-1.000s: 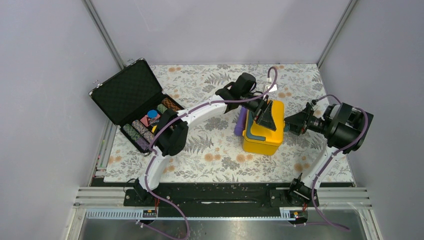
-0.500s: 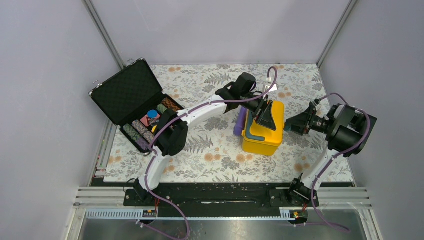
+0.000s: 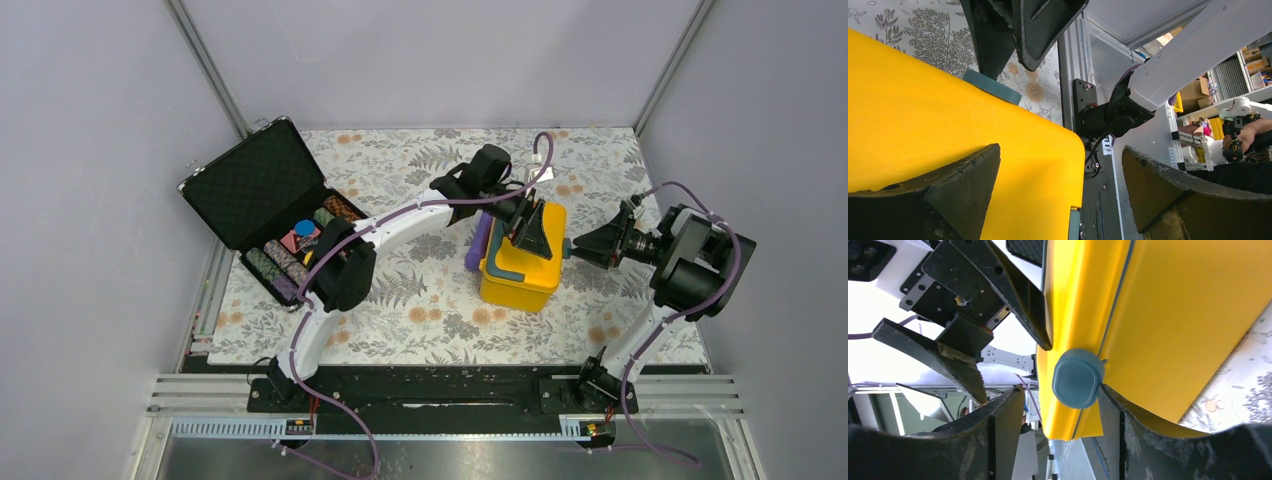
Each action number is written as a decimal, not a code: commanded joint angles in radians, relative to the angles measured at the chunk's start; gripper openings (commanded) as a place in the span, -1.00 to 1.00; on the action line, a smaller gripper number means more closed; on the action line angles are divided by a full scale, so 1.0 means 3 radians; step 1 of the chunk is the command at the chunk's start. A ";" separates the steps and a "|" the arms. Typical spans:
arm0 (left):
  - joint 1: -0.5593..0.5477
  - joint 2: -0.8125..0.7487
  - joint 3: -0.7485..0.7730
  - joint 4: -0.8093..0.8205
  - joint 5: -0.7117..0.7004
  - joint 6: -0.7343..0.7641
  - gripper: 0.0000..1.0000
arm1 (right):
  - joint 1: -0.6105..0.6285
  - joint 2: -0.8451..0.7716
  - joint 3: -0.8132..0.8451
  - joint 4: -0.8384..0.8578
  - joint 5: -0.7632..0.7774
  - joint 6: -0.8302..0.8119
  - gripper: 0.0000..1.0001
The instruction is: Organize the medicine kit
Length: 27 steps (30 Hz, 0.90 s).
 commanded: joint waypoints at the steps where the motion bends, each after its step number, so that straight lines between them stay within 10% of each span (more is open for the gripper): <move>1: 0.0017 0.0243 -0.0095 -0.0493 -0.0455 0.0101 0.86 | 0.0036 -0.0177 0.0006 -0.0703 -0.0010 0.0074 0.23; 27: 0.0017 0.0233 -0.0126 -0.0488 -0.0468 0.0106 0.86 | 0.0358 0.0367 0.0305 -0.0691 -0.0017 -0.0001 -0.19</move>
